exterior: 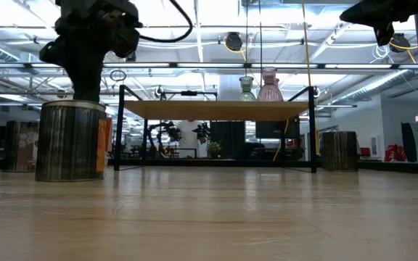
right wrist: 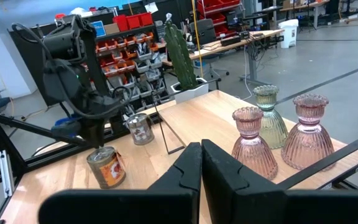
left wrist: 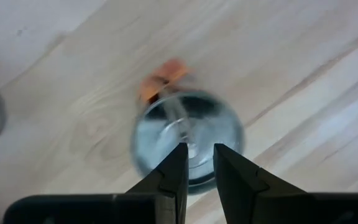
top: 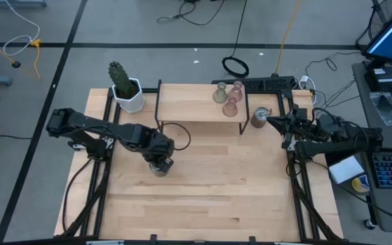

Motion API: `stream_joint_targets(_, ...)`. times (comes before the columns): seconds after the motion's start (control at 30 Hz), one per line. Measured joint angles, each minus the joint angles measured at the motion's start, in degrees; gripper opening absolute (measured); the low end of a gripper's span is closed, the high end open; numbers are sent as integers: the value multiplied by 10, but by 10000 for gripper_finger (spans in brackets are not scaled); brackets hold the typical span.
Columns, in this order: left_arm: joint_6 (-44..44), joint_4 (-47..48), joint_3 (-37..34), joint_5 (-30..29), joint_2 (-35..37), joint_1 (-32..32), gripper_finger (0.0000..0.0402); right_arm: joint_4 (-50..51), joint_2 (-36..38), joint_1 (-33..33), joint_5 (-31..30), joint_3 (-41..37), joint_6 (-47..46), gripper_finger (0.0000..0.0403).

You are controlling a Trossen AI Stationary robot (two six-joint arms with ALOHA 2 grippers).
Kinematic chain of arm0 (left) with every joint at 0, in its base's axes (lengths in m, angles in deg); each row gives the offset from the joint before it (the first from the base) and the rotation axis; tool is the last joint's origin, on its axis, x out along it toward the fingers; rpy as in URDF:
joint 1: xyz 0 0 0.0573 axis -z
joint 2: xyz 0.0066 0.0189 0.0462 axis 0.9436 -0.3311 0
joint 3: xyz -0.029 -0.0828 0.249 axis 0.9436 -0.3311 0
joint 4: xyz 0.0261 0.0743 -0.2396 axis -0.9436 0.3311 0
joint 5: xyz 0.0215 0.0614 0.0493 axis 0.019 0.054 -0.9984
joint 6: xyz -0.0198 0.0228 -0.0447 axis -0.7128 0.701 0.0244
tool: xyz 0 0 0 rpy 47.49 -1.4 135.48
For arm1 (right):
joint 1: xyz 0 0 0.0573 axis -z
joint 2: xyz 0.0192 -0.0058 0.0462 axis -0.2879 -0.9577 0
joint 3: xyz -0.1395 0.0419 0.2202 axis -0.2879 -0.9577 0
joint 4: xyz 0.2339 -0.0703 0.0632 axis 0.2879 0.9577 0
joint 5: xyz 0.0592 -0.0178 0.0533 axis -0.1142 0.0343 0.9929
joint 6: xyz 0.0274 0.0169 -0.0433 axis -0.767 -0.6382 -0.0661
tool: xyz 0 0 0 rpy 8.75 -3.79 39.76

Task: Pick & Place candle stick holders
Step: Put the orange scented candle on the shelf

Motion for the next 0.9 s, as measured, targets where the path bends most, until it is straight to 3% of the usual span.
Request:
stream_joint_targets(0.17,17,-54,0,-2,-18,4,76,0,0,0,0,0,0,4)
stream_joint_targets(0.9,17,-41,0,-34,-40,4,76,0,0,0,0,0,-1,4)
